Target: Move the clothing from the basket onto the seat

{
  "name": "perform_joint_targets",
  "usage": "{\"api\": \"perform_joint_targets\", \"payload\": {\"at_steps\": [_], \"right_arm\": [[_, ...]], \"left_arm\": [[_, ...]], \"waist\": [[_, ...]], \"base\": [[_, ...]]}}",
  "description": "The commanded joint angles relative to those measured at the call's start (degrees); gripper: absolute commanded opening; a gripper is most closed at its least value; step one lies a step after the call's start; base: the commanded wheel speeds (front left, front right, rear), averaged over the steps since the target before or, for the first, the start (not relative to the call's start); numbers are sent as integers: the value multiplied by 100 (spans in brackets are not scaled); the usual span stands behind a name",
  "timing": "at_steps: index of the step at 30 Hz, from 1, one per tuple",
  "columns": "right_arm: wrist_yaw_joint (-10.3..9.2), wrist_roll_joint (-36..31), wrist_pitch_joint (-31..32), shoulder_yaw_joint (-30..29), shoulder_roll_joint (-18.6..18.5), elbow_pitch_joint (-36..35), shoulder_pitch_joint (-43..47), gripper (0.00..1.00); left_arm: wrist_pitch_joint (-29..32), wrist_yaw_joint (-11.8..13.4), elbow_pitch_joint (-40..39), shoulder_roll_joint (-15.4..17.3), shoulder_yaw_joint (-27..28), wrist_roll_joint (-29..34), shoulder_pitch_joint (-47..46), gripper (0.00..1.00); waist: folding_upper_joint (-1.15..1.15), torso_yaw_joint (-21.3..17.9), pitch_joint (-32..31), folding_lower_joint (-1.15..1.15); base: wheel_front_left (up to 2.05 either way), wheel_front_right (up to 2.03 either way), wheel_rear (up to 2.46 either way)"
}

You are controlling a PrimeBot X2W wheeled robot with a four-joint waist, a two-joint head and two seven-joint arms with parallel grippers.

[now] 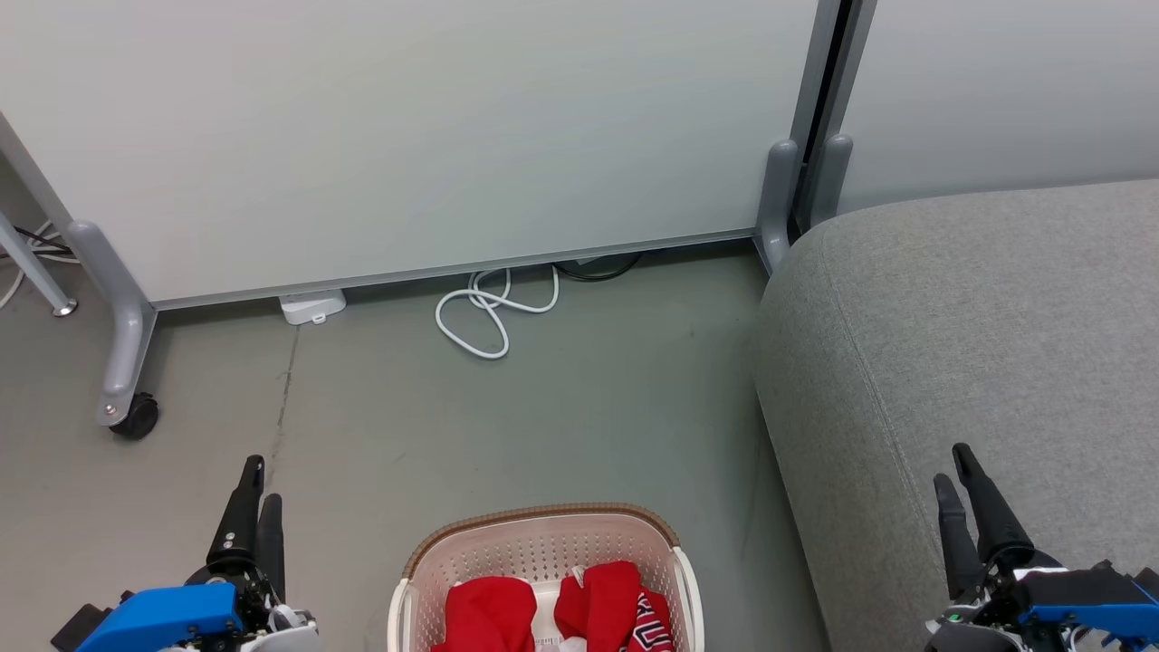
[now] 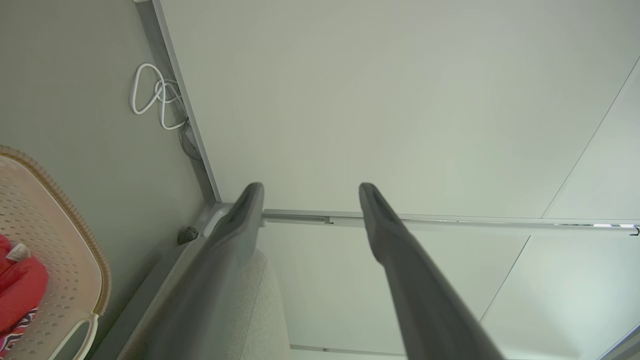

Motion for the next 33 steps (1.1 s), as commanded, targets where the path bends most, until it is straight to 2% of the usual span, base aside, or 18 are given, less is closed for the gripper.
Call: {"api": "perform_joint_targets", "payload": {"at_steps": [1, 11, 18, 29, 33], "right_arm": [[3, -36, -53, 22, -13, -100, -113, 100], [4, -586, -336, 136, -22, -199, -130, 100], [5, -1302, -516, 212, -27, -336, -157, 100], [7, -2591, -771, 384, -36, -543, -162, 100], [8, -2947, -838, 438, -38, -577, -158, 100]], "left_arm": [[-55, -5, -130, 25, -38, 21, -140, 100], [-339, -11, -318, 30, -108, 630, -144, 100], [-518, -9, -476, 33, -154, 1518, -168, 100], [-773, 138, -698, 38, -467, 3018, -174, 100], [-839, 182, -724, 39, -555, 3383, -173, 100]], "waist": [[0, 1, 0, 0], [0, 7, 12, 0], [0, 14, 22, 0], [0, 34, 35, 0], [0, 38, 37, 0]], "base": [[0, 0, 0], [0, 0, 0], [0, 0, 0], [0, 0, 0], [0, 0, 0]]}}
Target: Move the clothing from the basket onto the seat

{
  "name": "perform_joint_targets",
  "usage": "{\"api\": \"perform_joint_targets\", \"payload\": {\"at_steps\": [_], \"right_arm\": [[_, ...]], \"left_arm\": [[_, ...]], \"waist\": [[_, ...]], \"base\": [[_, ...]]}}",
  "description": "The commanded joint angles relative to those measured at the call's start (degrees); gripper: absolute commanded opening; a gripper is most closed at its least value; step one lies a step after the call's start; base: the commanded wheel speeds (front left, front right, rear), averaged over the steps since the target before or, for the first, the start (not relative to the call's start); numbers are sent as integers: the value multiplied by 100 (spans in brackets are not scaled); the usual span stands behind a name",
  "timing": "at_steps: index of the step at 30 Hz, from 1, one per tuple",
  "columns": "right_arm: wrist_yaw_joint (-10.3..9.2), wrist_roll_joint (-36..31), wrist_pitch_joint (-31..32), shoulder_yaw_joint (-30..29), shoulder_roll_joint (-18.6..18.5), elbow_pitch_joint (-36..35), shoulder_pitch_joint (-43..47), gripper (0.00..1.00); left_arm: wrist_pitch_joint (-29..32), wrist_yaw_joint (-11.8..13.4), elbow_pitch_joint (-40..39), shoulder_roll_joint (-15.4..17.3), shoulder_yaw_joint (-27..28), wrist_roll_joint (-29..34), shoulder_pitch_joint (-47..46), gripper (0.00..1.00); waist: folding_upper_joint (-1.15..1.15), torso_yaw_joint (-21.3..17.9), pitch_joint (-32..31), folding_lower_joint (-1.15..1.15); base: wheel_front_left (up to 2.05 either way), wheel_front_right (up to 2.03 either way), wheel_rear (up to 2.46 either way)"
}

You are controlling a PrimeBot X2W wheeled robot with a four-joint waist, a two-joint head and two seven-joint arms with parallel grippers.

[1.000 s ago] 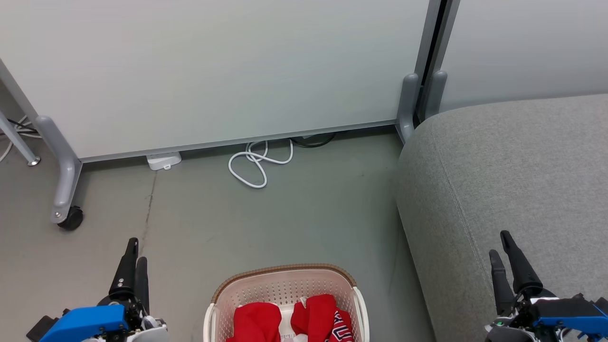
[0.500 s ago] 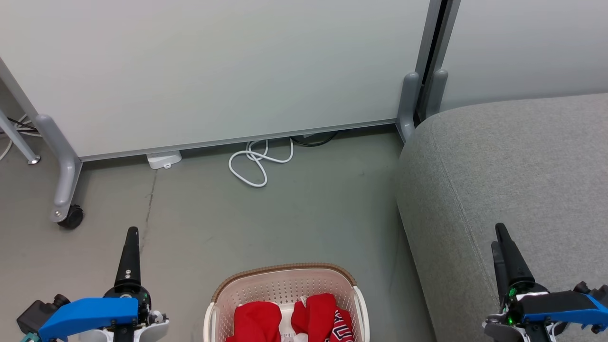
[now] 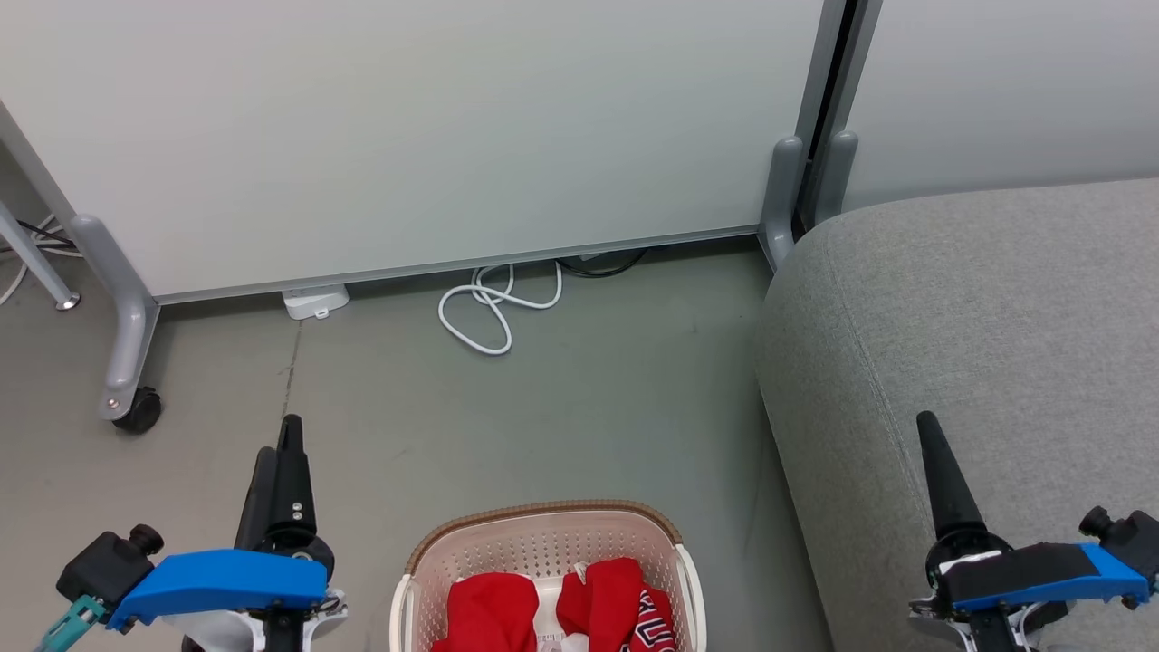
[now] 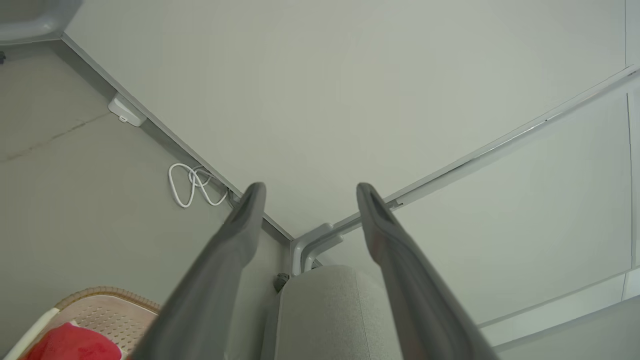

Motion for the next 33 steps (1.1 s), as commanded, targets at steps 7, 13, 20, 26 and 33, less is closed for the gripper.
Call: {"api": "perform_joint_targets", "payload": {"at_steps": [7, 13, 20, 26, 33], "right_arm": [[7, -864, -192, 162, -40, -115, -127, 100], [8, -1376, -306, 248, -44, -120, -127, 100], [9, -1897, -433, 338, -48, -119, -122, 100], [10, -2311, -535, 396, -52, -95, -126, 100], [11, -2770, -648, 451, -56, -68, -131, 100]], "left_arm": [[-191, 84, -121, 46, -205, 961, -172, 100], [-306, 124, -103, 53, -319, 1542, -168, 100], [-431, 180, -53, 73, -441, 2108, -154, 100], [-533, 230, -13, 96, -529, 2546, -158, 100], [-645, 270, -28, 125, -656, 3012, -166, 100]], "waist": [[0, 16, 2, 0], [0, 30, 2, 0], [0, 47, -1, 0], [0, 59, -4, 0], [0, 76, 0, 0]], "base": [[0, 0, 0], [0, 0, 0], [0, 0, 0], [0, 0, 0], [0, 0, 0]]}}
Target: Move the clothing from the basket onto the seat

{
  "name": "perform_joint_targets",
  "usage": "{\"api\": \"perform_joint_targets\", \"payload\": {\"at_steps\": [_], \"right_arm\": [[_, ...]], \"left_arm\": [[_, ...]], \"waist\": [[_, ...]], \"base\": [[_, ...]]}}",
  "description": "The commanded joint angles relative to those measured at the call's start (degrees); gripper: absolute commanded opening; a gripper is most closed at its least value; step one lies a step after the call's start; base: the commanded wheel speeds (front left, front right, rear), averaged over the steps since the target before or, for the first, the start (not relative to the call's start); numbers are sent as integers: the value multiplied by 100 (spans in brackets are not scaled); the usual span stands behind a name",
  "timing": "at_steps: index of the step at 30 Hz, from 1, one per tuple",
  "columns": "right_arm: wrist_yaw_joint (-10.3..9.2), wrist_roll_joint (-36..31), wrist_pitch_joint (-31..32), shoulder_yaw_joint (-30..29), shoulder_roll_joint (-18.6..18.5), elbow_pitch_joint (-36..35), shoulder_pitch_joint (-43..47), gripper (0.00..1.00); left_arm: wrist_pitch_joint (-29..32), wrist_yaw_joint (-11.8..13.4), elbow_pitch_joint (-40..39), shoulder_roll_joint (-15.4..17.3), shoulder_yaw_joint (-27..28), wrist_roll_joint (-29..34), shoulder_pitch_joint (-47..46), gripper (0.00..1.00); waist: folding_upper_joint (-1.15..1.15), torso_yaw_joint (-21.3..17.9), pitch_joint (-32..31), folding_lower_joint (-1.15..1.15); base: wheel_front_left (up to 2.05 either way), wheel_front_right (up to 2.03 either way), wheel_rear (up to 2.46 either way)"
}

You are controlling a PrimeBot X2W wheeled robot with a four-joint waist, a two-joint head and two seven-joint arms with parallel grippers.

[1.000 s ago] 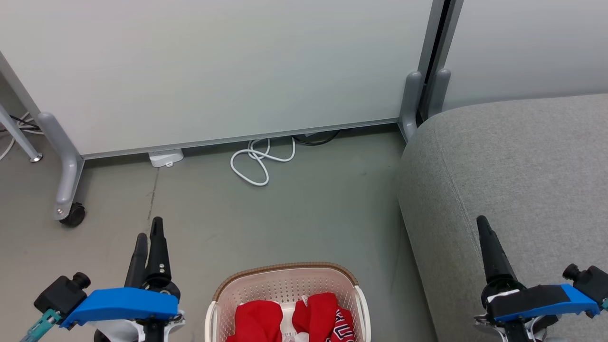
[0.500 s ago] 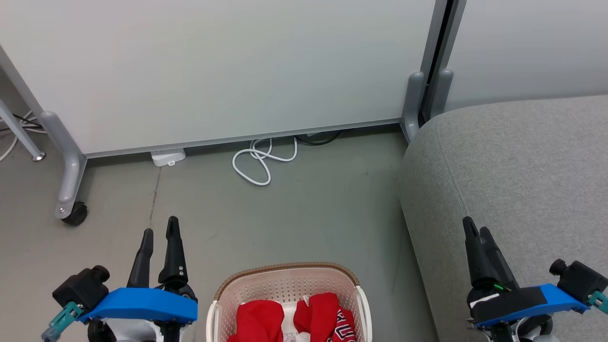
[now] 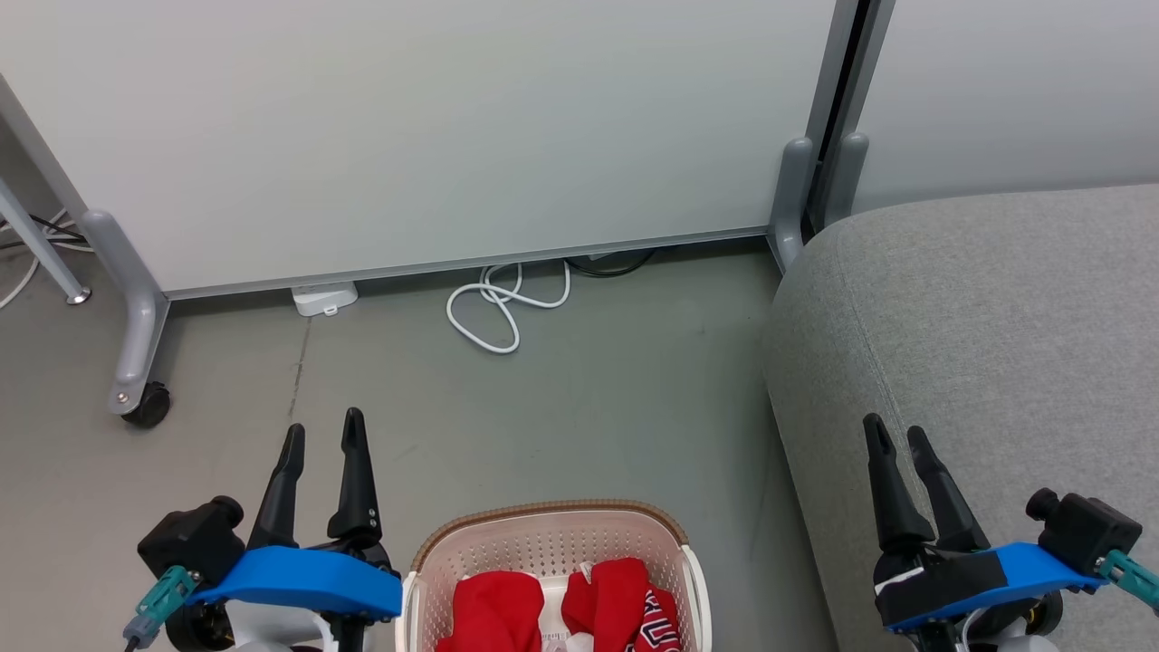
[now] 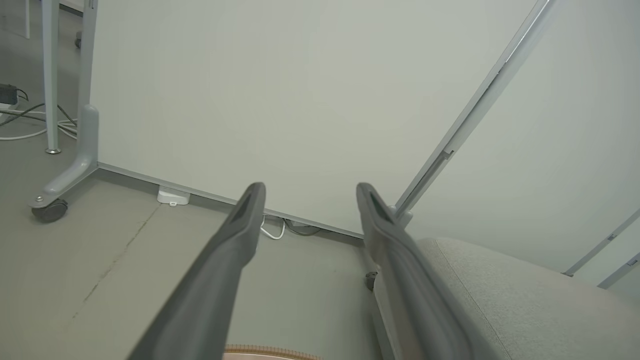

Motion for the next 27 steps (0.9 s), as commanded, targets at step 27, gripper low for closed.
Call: {"api": "perform_joint_targets", "payload": {"at_steps": [27], "right_arm": [[13, -1658, -420, 0, -56, -16, -100, 100]], "left_arm": [[-416, 178, -3, 113, -313, 1618, -129, 100]], "waist": [[0, 87, 48, 0]], "base": [[0, 0, 0]]}}
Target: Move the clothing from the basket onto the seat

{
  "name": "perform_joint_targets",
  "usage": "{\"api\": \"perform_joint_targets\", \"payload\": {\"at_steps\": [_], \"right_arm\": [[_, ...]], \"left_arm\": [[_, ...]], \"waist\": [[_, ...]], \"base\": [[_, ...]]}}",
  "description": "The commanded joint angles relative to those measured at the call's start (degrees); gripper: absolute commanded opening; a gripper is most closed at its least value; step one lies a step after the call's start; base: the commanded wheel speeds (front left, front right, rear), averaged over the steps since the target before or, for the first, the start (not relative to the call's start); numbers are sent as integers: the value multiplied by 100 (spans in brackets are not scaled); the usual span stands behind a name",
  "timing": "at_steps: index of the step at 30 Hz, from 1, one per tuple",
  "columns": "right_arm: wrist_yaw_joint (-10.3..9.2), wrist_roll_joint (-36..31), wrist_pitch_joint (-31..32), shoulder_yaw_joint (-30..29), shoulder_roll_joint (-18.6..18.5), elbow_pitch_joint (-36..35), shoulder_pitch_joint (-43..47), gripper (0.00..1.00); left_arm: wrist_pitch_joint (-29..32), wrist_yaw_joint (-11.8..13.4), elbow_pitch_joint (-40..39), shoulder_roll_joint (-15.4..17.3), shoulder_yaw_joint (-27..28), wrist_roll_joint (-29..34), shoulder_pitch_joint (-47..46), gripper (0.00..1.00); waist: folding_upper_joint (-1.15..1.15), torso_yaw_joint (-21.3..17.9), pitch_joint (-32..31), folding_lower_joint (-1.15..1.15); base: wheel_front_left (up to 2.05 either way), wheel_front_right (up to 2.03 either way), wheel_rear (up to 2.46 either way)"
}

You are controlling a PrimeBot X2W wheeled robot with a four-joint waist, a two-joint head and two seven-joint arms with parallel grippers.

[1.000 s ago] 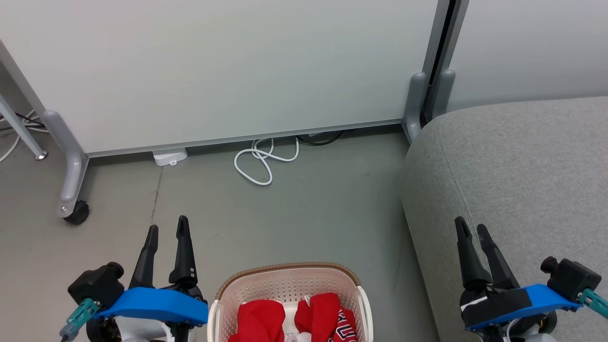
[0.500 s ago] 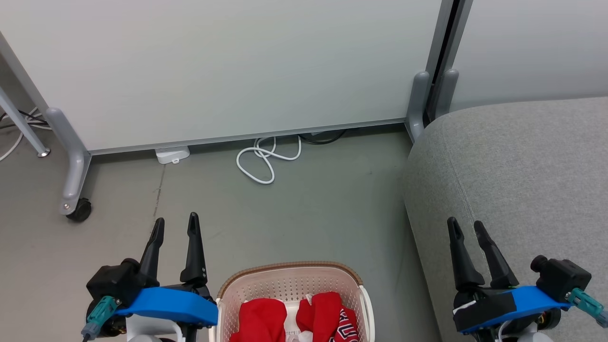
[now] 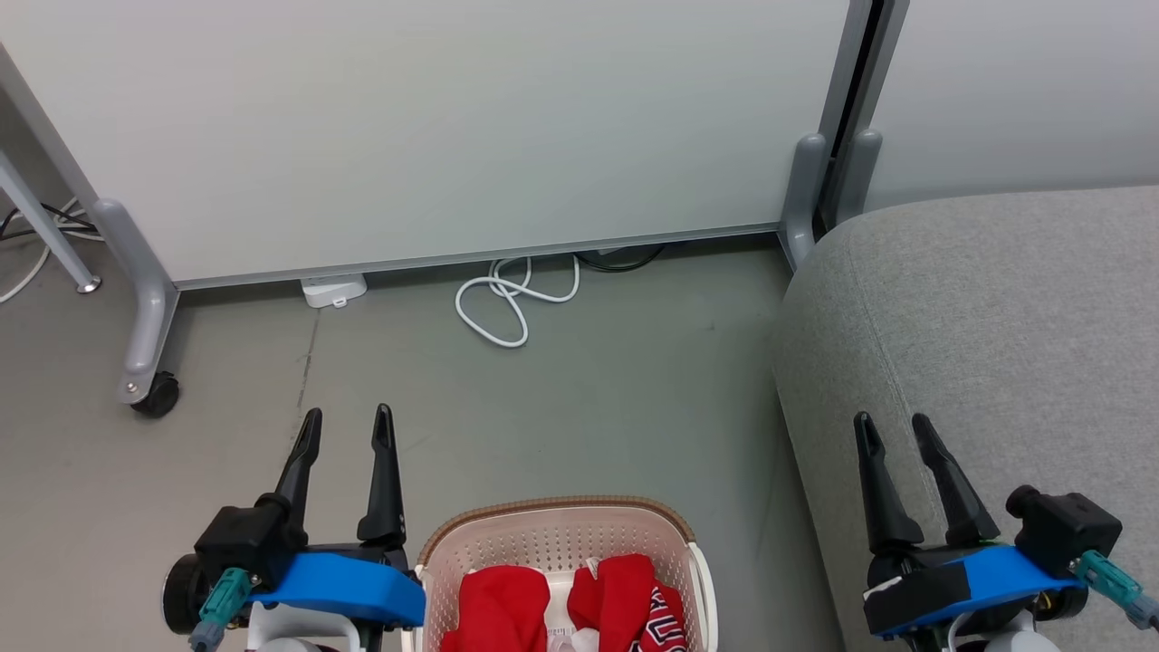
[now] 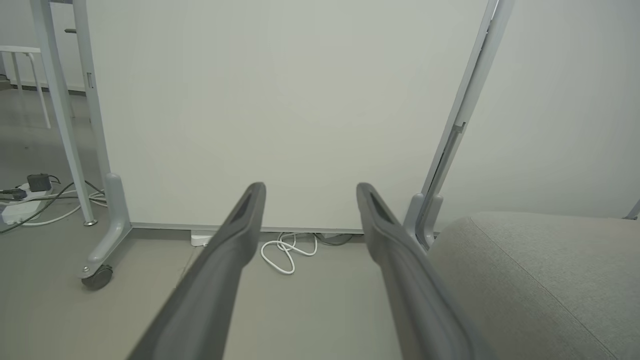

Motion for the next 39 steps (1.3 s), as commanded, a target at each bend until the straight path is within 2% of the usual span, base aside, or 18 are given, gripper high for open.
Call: {"api": "perform_joint_targets", "payload": {"at_steps": [1, 10, 30, 39], "right_arm": [[12, -183, -54, -28, -47, -19, -66, 100], [13, -592, -158, -35, -49, -8, -32, 100], [15, -1407, -385, 16, -54, 40, -20, 100], [10, -1371, -377, 16, -53, 42, -6, 100]], "left_arm": [[-55, 32, -11, 44, -23, 172, -77, 100], [-161, 41, 46, 28, -55, 534, -50, 100], [-385, -106, 175, -61, -44, 1296, -67, 100], [-382, -142, 198, -87, -2, 1247, -63, 100]], "waist": [[0, 7, -2, 0], [0, 31, -13, 0], [0, 90, -25, 0], [0, 96, -21, 0]], "base": [[0, 0, 0], [0, 0, 0], [0, 0, 0], [0, 0, 0]]}}
